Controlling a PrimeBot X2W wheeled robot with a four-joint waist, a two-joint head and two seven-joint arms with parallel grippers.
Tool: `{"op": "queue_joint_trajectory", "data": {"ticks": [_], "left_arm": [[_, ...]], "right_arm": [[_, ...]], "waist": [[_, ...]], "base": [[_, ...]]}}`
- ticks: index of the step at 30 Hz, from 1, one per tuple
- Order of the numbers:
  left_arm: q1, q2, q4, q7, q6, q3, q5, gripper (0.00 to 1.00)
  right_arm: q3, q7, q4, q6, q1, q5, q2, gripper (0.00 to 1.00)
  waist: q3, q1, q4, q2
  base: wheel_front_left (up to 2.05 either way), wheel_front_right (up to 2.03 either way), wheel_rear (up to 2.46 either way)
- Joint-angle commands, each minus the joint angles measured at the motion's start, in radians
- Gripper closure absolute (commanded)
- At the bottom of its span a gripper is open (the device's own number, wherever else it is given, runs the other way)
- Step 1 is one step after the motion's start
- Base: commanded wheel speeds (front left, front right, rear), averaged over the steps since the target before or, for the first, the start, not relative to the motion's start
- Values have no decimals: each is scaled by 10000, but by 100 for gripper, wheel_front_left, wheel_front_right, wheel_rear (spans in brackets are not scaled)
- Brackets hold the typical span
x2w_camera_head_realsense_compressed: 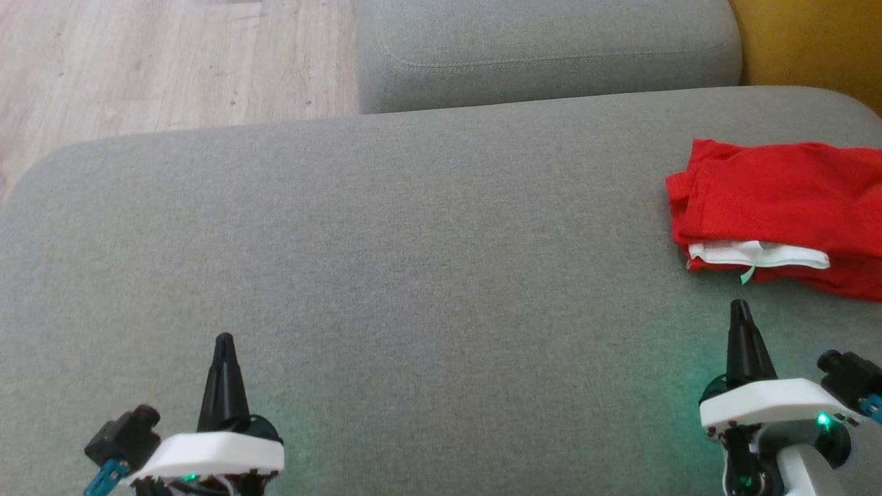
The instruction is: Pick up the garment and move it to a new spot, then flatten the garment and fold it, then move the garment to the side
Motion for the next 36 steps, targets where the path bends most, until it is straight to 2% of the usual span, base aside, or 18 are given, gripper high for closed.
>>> {"op": "queue_joint_trajectory", "data": {"ticks": [1, 36], "left_arm": [[-499, 44, -361, 73, -17, 217, -228, 100], [-653, 71, -423, 1069, -38, 872, -3430, 100]], "right_arm": [[-22, 102, -392, -2, -402, 296, -29, 100], [-243, 1079, -935, -4, -350, 4002, -45, 100]], "waist": [[-2, 0, 0, -1], [-50, 0, -11, -1]], "base": [[0, 0, 0], [0, 0, 0]]}}
